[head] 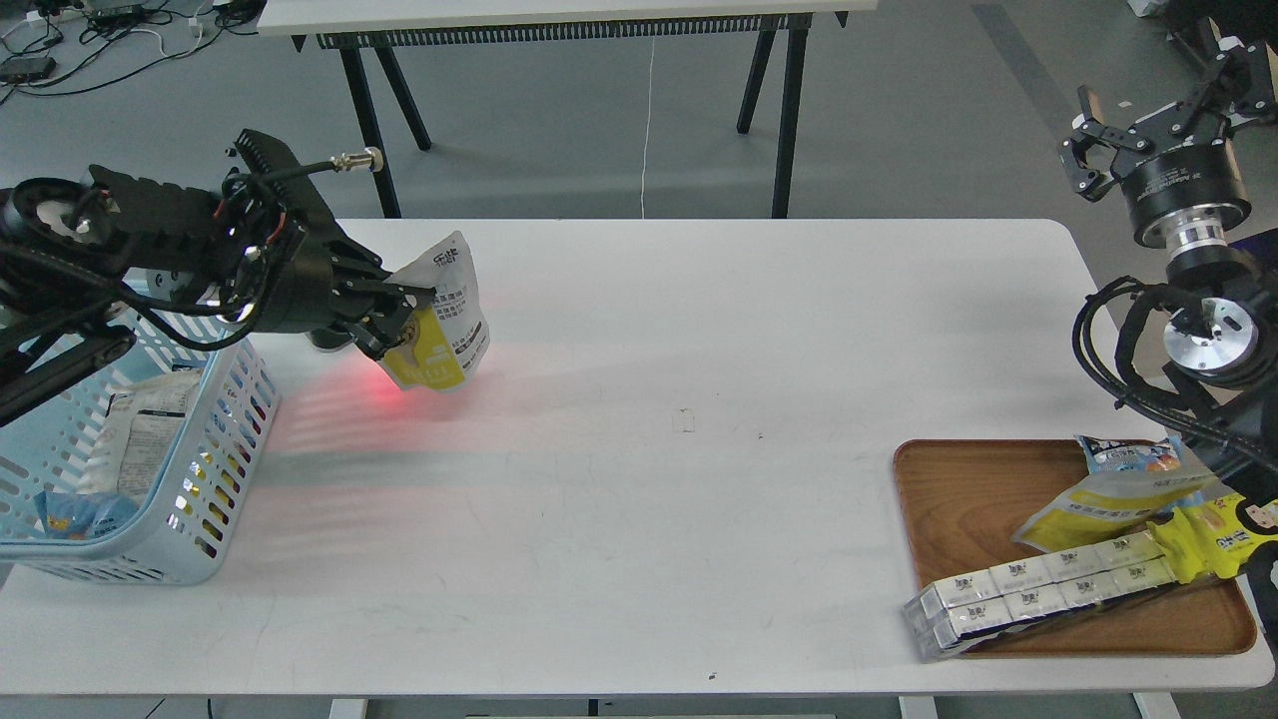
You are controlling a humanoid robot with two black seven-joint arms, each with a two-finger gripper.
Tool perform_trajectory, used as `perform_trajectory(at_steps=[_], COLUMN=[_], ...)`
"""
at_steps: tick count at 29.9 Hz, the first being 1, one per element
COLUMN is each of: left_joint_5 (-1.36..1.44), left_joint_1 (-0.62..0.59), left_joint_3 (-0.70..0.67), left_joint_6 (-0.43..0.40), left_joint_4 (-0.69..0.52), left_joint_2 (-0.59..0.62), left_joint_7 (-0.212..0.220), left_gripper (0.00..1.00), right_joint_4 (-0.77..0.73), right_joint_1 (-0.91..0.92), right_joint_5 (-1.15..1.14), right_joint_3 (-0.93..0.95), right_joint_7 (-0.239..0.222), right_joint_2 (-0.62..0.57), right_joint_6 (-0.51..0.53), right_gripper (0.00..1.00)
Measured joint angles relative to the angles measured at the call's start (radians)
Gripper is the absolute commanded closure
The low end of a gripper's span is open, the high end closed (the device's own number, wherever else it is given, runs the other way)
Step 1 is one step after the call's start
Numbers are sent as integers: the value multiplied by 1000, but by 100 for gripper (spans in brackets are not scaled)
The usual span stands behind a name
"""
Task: Scan snack and place in basket
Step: 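Carry the pouch with the left gripper over the blue basket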
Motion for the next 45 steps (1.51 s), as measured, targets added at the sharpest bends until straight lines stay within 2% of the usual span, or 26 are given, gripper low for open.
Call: perform_trajectory(at_steps=[37,40,45], left_joint_5=[0,0,0], left_joint_1=[-3,-5,-1], left_joint_3=[-4,-22,-43], left_joint_6=[2,3,6], left_joint_4=[28,2,-111], left_joint_2=[-3,21,161], left_joint_7=[1,-6,-31], left_gripper=[100,100,100], right_joint_4=[0,0,0], right_joint_1=[-1,1,2], right_joint_5=[0,0,-1], right_joint_3=[2,2,1], right_joint_7=[0,0,0], right_joint_2=[-1,-1,-2], right_joint_6=[0,0,0], right_gripper=[0,0,1])
